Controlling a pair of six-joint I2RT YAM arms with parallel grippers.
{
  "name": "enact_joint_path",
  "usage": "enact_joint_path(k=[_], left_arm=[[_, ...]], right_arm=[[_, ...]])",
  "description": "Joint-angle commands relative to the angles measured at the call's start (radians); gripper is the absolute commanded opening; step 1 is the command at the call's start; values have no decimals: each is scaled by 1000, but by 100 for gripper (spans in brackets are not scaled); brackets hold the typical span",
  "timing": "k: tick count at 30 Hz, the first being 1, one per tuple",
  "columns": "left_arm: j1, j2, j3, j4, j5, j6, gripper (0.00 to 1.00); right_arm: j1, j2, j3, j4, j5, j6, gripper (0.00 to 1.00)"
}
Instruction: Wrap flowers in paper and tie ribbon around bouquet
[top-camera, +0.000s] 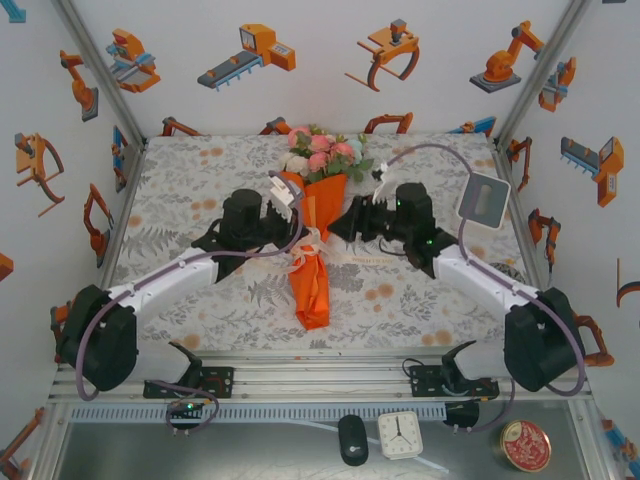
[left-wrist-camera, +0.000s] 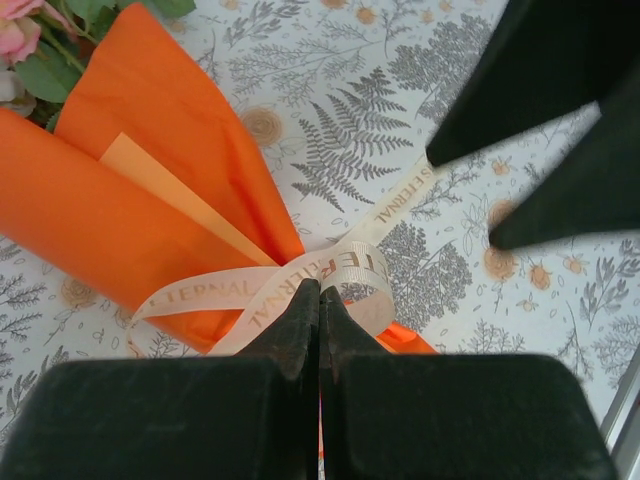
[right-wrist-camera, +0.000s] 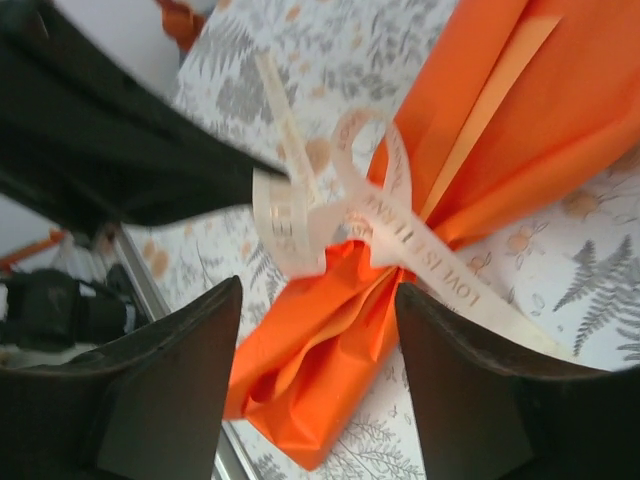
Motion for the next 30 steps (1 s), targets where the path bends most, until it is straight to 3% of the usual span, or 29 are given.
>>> enact_joint_path(k=[1,7,9,11,14,15,16,19,21,22,23,25,27,30], left_arm=[[7,15,34,49,9,-35,0],[10,19,36,52,21,-45,0],[14,22,43,41,19,-46,0],[18,29,51,30,8,-59,0],[24,33,56,27,16,-70,2],[26,35,63,15,18,-71,4],[30,37,71,-1,14,-71,9],[57,37,107,-70,-43,-102,38],[105,38,139,-130,-139,-171,57],[132,48,157,-166,-183,-196,61],[158,67,190,-219,-219,-198,62],[175,119,268,-366,-236,-73,61],[176,187,343,-503,-208,100,59],[191,276,404,-632,-152,251,57]], right_arm=[[38,22,-18,216,-59,-103,62],[46,186,29,383,-69,-55,63],[55,231,54,431,-115,-33,57],[56,247,65,436,-131,-17,43],[56,225,43,439,-100,-21,6],[56,212,30,439,-82,-25,0],[56,200,18,439,-71,-30,0],[56,173,-15,439,-48,-41,0],[56,166,-30,436,-41,-39,0],[56,165,-35,434,-41,-39,0],[55,164,-40,432,-41,-36,0],[56,166,-42,430,-43,-30,0],[56,167,-39,429,-50,-22,0],[56,172,-30,422,-57,-19,0]])
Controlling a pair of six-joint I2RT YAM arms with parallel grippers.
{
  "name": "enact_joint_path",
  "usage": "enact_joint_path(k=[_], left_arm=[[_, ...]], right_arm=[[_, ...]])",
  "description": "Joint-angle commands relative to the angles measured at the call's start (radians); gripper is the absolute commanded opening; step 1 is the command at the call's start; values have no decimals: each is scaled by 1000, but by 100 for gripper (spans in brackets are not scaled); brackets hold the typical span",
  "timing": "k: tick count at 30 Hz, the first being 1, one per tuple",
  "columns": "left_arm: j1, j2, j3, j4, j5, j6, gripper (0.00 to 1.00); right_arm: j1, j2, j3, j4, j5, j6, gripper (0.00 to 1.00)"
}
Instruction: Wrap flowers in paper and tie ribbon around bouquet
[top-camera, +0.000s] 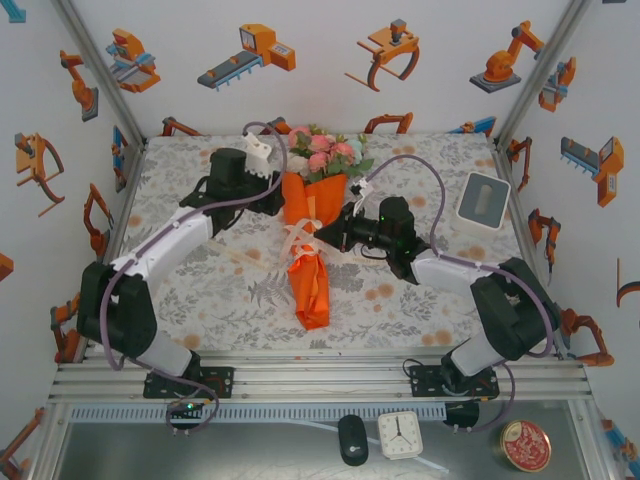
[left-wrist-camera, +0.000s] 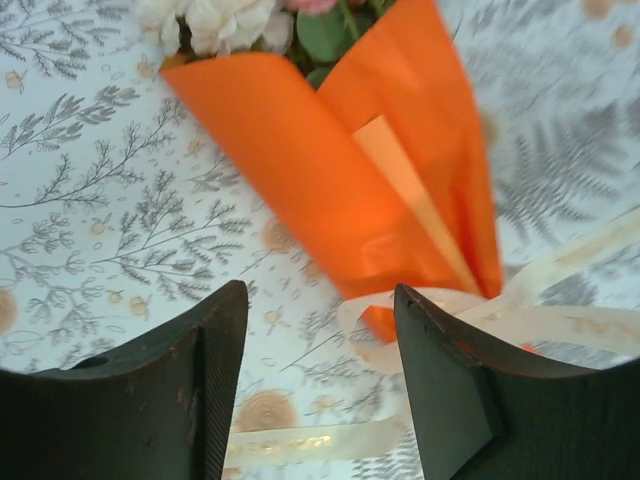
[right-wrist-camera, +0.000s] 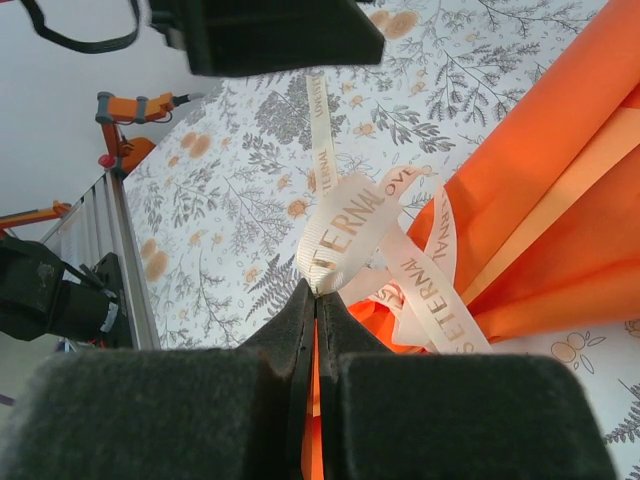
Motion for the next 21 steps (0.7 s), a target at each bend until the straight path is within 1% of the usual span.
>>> enact_joint_path(k=[1,3,6,9,12,16,17,18,20,21], left_arm=[[9,96,52,-263,62,232,58],[20,149,92,-309,134,281,59],[22,214,151,-345,170,288,62],[23,254,166,-302,167,262,64],[22,291,186,-280,216,237,63],[25,325,199,-251,243,185,61],[25,334,203,-247,253,175,59],[27,341,207,-249,256,165,54],[28,353,225,-270,224,131,36],[29,351,230,-279,206,102,30]], right_arm=[[4,-13,4,25,-5,4,0],[4,-10,11,18,-20,4,0],[3,-13,13,2,-29,2,0],[4,-19,14,-8,-33,5,0],[3,-21,17,-23,-35,6,0],[3,-30,23,-47,-33,3,0],[3,-34,23,-53,-31,2,0],[4,-37,25,-62,-29,0,0],[4,-43,29,-81,-18,-6,0],[3,-45,32,-95,-7,-7,0]])
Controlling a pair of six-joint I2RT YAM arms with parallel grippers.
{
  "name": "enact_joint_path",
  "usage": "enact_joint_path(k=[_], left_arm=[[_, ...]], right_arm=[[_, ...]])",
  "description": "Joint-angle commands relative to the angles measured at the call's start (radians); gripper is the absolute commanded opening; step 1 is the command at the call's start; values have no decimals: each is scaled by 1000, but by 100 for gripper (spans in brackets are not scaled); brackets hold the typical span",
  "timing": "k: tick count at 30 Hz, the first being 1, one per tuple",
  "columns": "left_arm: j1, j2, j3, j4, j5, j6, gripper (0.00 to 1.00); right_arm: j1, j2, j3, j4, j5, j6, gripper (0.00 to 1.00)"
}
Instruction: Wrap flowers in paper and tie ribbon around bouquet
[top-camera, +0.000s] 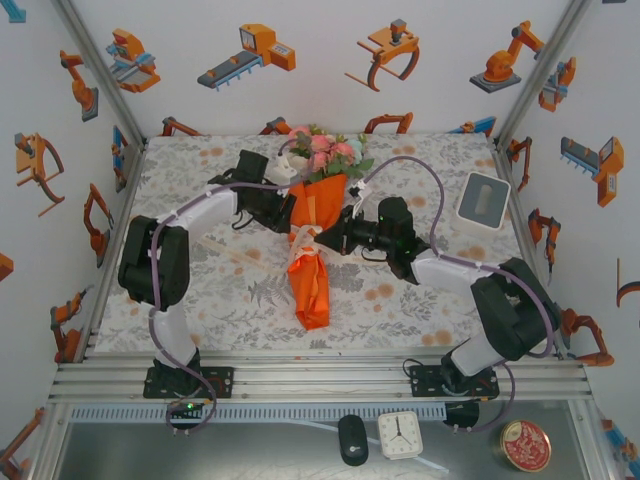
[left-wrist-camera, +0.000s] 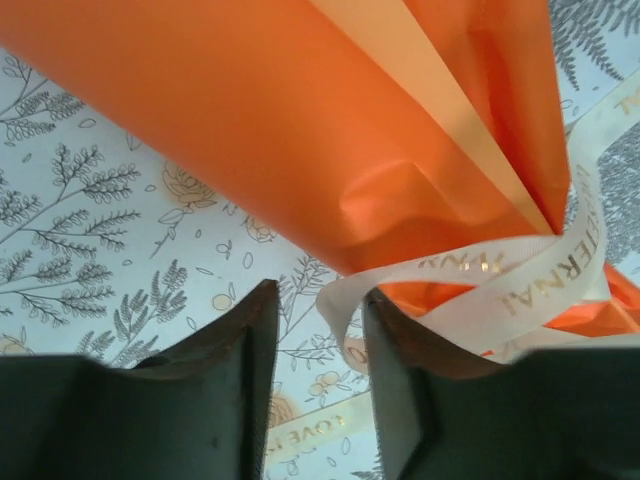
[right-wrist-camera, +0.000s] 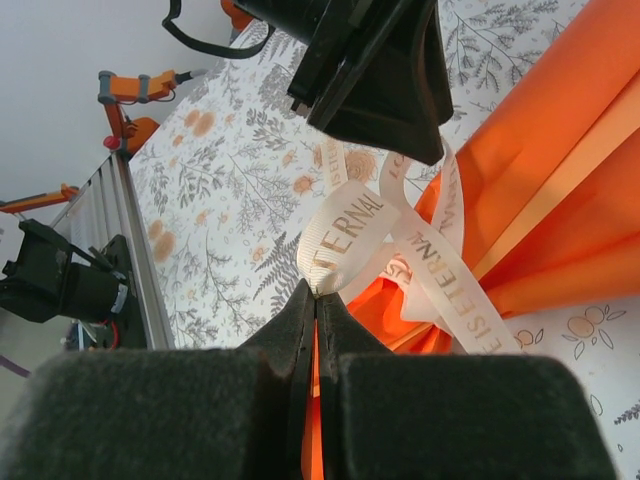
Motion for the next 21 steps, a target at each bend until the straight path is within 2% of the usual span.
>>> enact_joint_path(k=[1,4,5,8,14,18,21], left_arm=[[16,7,38,-23,-14,-114,24],[55,-71,-8,24,-124,-419,2],[72,-108,-32,25,-135,-545,0],[77,-207,-123,53,-65,-782,0],[-2,-404,-335,78,-31,-1245,1],[-49,-604,-497,103,-111,-1552,5],[-127,-751,-607,145,-229,-1766,9]], right_arm=[[3,-42,36,-46,33,-10,0],[3,-45,61,-131,73,-21,0],[4,-45,68,-160,85,-29,0],[4,-44,80,-205,105,-41,0],[3,-39,99,-229,159,-26,0],[4,-27,121,-282,224,-7,0],[8,-19,127,-280,223,12,0]])
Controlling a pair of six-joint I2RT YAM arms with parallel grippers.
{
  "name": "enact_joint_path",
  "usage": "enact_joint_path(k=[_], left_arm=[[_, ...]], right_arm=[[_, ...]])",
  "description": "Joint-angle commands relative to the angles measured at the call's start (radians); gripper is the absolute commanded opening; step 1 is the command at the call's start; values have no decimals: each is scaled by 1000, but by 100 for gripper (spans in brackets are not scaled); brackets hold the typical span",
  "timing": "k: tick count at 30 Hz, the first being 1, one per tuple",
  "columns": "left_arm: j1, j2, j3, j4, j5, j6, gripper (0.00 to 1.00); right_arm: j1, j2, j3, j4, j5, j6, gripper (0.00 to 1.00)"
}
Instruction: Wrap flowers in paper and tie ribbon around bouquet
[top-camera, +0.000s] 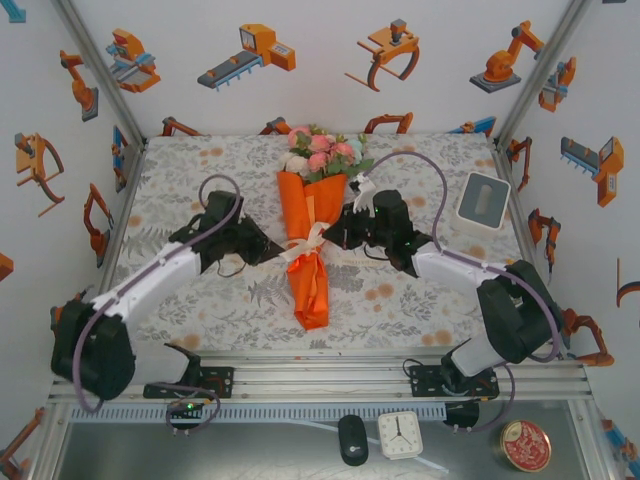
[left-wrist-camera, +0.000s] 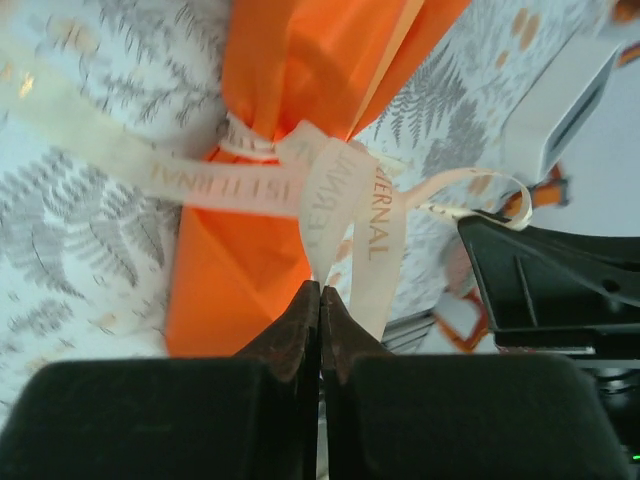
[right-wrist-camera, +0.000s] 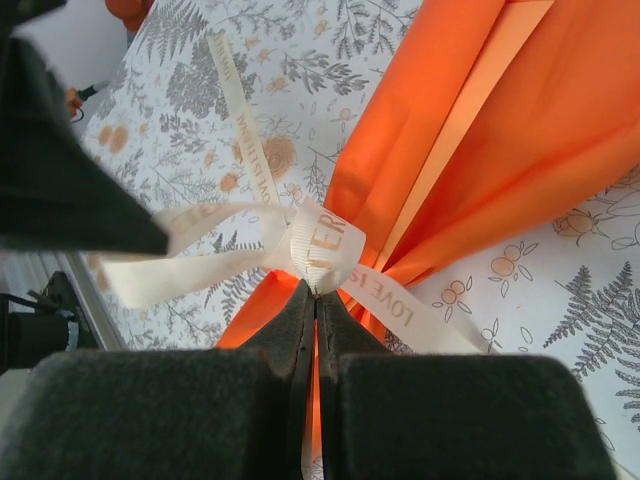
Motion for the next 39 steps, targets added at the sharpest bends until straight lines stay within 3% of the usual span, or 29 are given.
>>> enact_joint_path(k=[1,3,6,10,13,17,20,24,29,31,34,39], left_arm=[[-86,-126,-98,102,-137,-407,9],[-151,-127,-143,218,-147,-513,10],[-244,-16,-129,362,-100,-568,17],[-316,172,-57,433,35,-502,26],[-339,210,4,340,43,-394,34],[-342,155,131,82,-121,-148,47],[-369,123,227,-116,-306,38,50],[-375,60,219,-138,-384,142,51],[-359,-37,241,-111,-566,408,51],[-268,-10,295,-183,-497,393,47],[-162,71,359,-212,-290,374,44],[-123,185,394,-145,-70,252,49]], right_arm=[[10,-4,35,-6,31,25,0],[17,-6,29,15,23,37,0],[24,-10,11,43,29,55,0],[24,-18,-4,42,34,63,0],[24,-33,-13,29,35,55,0],[24,-52,-19,12,38,42,0],[24,-60,-20,4,41,35,0],[24,-61,-14,-6,37,23,0],[34,-54,-1,-37,10,-29,0],[44,-45,5,-45,-4,-50,0],[57,-33,11,-41,-32,-71,0],[81,-13,25,-35,-64,-112,0]])
